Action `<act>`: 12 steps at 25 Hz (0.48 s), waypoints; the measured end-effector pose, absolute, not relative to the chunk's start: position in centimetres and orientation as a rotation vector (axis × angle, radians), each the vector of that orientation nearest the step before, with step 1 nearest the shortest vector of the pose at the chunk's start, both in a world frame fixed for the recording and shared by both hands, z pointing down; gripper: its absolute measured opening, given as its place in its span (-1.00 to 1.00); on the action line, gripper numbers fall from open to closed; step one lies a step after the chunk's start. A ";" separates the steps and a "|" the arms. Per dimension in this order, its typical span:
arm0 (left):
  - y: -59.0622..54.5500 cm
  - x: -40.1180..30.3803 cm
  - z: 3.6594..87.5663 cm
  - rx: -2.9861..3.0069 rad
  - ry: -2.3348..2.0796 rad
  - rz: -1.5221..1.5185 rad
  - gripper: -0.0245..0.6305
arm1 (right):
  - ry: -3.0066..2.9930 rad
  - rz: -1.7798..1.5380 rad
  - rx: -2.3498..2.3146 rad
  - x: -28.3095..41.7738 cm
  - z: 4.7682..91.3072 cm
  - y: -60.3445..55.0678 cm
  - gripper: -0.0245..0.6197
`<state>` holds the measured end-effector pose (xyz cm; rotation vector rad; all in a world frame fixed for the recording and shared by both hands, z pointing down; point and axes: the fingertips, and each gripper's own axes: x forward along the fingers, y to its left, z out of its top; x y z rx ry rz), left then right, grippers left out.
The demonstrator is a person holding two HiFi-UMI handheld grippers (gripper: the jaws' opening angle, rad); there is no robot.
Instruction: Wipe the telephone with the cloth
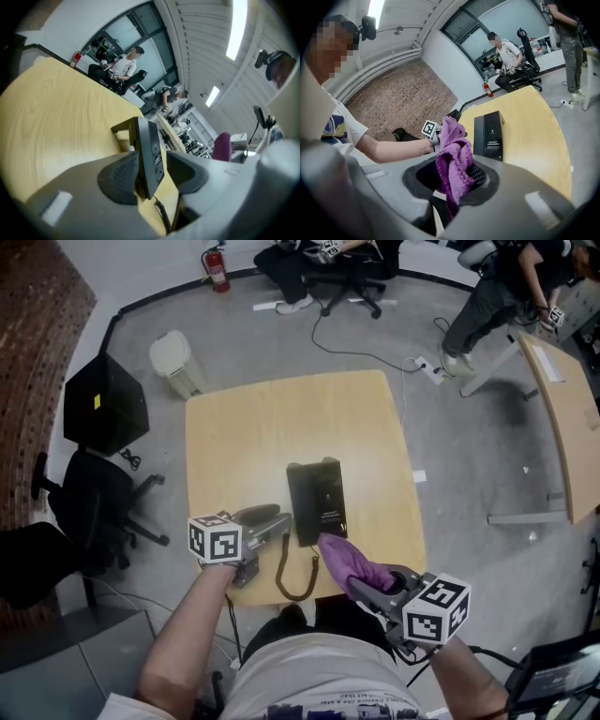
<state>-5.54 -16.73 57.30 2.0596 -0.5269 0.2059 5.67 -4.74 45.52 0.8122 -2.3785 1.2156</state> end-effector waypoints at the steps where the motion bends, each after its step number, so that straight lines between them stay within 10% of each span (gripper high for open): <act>1: -16.4 -6.2 56.5 2.058 -0.545 0.163 -0.32 | -2.380 1.195 0.811 5.4 45.5 -4.6 -0.66; 12: -4.9 -11.0 44.7 2.128 -0.508 -0.200 -0.79 | -2.407 0.965 0.898 3.2 44.4 -2.3 -0.66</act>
